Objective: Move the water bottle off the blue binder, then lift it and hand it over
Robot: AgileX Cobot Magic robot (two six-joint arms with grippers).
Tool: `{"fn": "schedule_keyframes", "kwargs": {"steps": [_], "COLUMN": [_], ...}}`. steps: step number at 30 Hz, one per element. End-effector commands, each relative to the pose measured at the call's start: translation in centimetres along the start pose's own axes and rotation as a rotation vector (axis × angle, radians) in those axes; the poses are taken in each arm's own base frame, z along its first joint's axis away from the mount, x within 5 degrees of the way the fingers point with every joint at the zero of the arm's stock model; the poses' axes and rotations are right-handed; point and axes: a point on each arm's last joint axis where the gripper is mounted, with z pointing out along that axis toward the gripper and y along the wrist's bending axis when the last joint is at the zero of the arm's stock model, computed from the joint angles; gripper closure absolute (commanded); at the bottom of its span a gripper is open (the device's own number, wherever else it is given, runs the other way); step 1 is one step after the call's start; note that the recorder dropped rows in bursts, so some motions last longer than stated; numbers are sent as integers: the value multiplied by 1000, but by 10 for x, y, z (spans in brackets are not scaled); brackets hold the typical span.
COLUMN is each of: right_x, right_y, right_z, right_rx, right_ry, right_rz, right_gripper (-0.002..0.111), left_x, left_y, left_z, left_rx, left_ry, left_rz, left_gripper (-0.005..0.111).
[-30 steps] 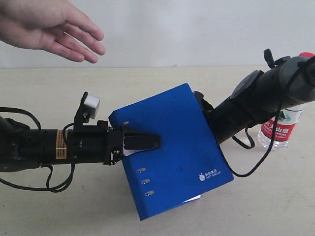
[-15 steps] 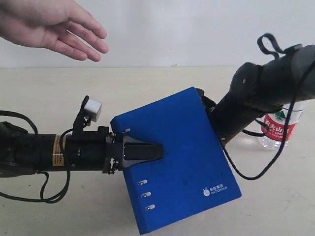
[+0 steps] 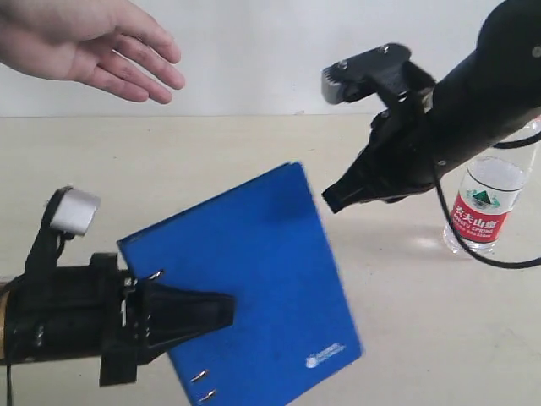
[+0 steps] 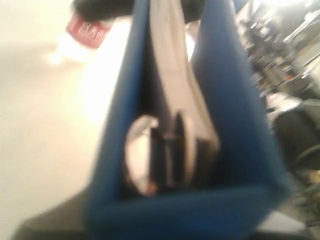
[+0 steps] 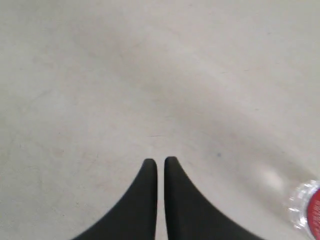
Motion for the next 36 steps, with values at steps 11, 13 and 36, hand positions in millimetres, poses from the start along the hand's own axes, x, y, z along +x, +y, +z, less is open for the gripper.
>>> {"fn": "schedule_keyframes", "kwargs": {"steps": [11,13,36], "right_x": [4,8,93], "right_y": [-14,-14,-14], "right_z": [-97,-114,-144], "right_rx": [245,266,379], "right_ry": [-202,-264,-303], "right_rz": [-19,-36,178], "right_gripper": [108,108,108], "left_x": [26,31,-32], "left_y": [-27,-32,-49], "left_z": [-48,-53,-86], "left_rx": [-258,-267,-495], "left_ry": [-7,20,-397], "left_rz": [119,159,194], "left_gripper": [102,102,102]}}
